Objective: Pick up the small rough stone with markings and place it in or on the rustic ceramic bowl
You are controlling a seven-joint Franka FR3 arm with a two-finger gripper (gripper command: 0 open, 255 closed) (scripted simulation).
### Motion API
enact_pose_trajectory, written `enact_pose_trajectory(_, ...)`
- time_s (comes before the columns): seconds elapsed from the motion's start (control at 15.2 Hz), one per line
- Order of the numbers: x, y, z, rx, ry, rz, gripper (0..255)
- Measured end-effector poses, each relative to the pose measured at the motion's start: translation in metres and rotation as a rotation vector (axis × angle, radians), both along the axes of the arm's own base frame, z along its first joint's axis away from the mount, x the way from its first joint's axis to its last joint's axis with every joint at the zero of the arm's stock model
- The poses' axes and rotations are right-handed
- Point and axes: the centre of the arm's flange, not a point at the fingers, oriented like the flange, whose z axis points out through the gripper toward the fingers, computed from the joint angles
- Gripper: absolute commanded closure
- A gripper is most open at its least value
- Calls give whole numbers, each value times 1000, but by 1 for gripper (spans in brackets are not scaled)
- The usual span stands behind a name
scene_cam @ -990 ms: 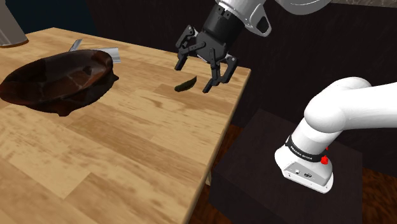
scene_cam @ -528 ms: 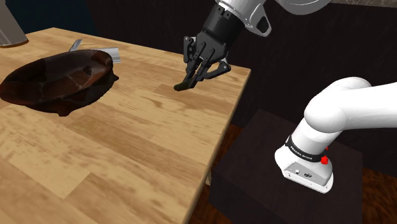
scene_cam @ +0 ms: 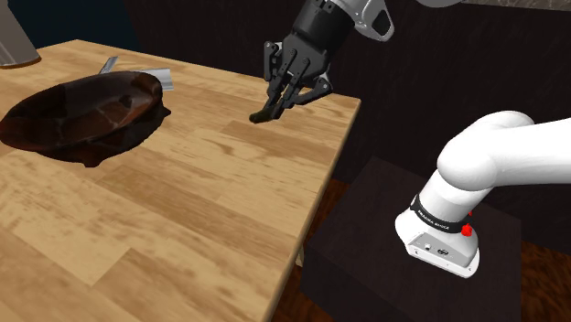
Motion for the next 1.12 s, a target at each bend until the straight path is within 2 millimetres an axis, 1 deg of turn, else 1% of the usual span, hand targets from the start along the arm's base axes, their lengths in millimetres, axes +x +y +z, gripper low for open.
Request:
enact_pose_trajectory(0.73,1,3,57,0,0,0,255)
enact_pose_trajectory(1.12,0,0,91,0,0,0,255)
